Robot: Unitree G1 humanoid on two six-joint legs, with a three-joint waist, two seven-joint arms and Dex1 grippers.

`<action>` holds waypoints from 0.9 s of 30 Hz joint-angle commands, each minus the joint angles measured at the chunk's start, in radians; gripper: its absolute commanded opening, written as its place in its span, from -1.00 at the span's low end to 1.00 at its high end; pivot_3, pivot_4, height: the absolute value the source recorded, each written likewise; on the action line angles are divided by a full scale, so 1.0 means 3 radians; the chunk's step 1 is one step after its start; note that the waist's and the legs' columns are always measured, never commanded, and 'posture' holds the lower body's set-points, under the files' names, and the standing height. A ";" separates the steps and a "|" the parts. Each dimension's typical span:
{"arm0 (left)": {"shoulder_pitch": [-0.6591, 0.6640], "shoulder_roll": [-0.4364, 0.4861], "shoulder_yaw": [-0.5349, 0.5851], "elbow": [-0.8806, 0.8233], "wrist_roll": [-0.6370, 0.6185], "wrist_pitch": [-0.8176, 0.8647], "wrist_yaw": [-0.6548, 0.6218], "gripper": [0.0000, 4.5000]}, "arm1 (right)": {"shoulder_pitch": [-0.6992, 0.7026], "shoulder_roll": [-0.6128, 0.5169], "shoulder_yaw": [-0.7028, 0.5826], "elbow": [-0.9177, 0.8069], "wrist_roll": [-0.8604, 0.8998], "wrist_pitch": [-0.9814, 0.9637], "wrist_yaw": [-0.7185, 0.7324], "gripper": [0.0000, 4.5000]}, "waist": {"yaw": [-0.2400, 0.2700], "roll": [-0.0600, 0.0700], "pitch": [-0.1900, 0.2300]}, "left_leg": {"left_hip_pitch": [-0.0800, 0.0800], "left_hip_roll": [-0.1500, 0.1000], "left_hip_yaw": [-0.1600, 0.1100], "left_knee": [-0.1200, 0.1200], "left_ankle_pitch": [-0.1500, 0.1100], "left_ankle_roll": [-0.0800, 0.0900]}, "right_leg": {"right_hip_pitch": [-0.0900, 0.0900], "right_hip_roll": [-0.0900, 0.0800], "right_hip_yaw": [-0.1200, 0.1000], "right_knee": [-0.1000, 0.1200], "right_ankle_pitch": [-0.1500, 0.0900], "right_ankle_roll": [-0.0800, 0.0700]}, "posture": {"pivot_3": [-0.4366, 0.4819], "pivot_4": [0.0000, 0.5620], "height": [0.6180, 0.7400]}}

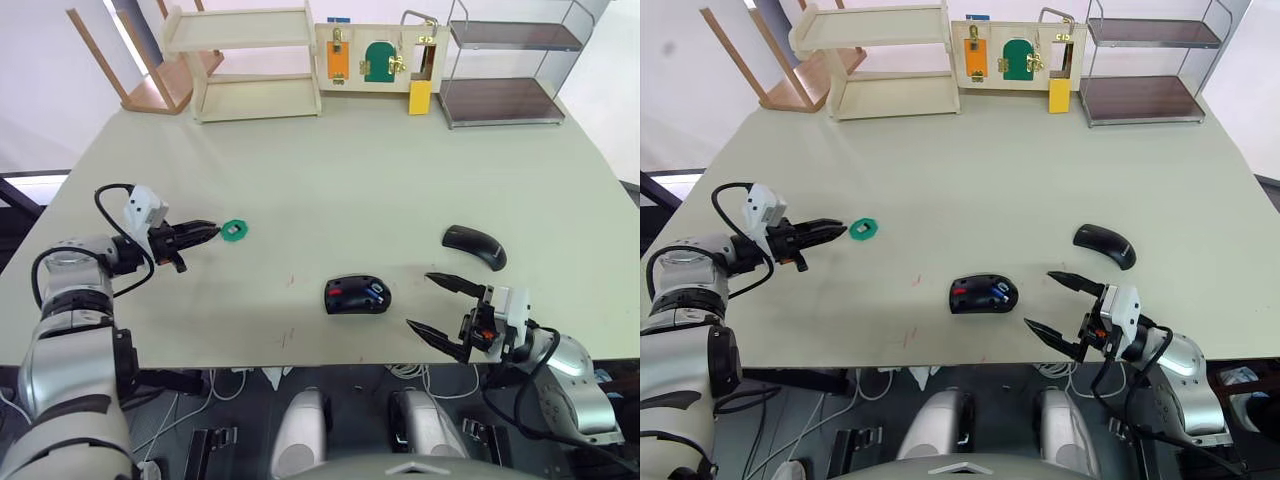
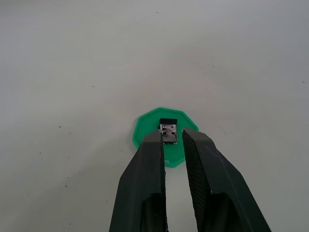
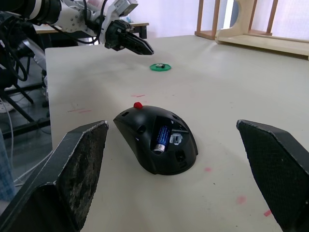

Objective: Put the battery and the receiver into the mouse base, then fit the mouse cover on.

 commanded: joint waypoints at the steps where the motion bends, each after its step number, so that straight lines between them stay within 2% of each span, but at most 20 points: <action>1: -0.0061 0.0019 0.0026 -0.0055 0.0001 -0.0047 0.0032 -0.68 | -0.0025 0.0010 -0.0008 -0.0019 0.0011 -0.0076 -0.0009 1.00 | 0.0000 0.0000 0.0000 | 0.0000 0.0000 0.0000 0.0000 0.0000 0.0000 | 0.0000 0.0000 0.0000 0.0000 0.0000 0.0000 | -0.05 -0.47 1.00; 27: -0.0167 -0.0096 -0.0117 -0.0026 0.0197 0.0000 0.0216 -0.68 | -0.0035 0.0030 0.0001 0.0013 -0.0008 -0.0140 -0.0033 1.00 | 0.0004 -0.0001 0.0000 | 0.0000 0.0000 0.0000 0.0001 0.0000 0.0000 | 0.0000 0.0000 0.0000 0.0001 0.0001 0.0001 | -0.05 -0.47 1.00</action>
